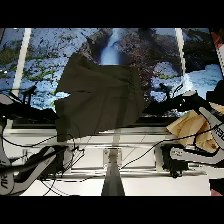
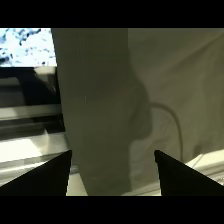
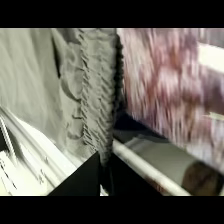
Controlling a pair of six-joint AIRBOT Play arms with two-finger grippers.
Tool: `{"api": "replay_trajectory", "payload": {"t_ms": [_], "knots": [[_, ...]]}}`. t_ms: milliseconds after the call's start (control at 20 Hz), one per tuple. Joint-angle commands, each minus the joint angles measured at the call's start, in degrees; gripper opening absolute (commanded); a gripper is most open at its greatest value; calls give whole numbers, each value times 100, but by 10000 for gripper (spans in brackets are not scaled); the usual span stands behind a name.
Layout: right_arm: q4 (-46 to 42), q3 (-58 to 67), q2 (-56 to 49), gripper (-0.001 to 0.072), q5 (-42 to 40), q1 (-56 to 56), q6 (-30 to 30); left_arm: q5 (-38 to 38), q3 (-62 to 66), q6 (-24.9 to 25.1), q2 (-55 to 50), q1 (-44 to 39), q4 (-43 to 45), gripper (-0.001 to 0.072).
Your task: Fold the clothes and pants, and hang the long-sleeved shirts on hangers.
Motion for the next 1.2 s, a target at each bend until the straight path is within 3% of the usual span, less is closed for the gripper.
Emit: {"api": "replay_trajectory", "payload": {"t_ms": [0, 300, 750, 1150], "knots": [[553, 7, 160, 25, -476, 4, -98, 168, -251, 59, -157, 7, 92, 624], [1115, 7, 627, 24, -2024, 15, -116, 271, -251, -114, -162, 7, 195, 623], [1198, 22, 758, 24, -3165, 990, -201, 125, -1104, -74, -238, -234, -739, 619], [1182, 540, 761, 24, -3202, 1331, -195, 638, -1108, -42, -907, -1543, -772, 619]]}}
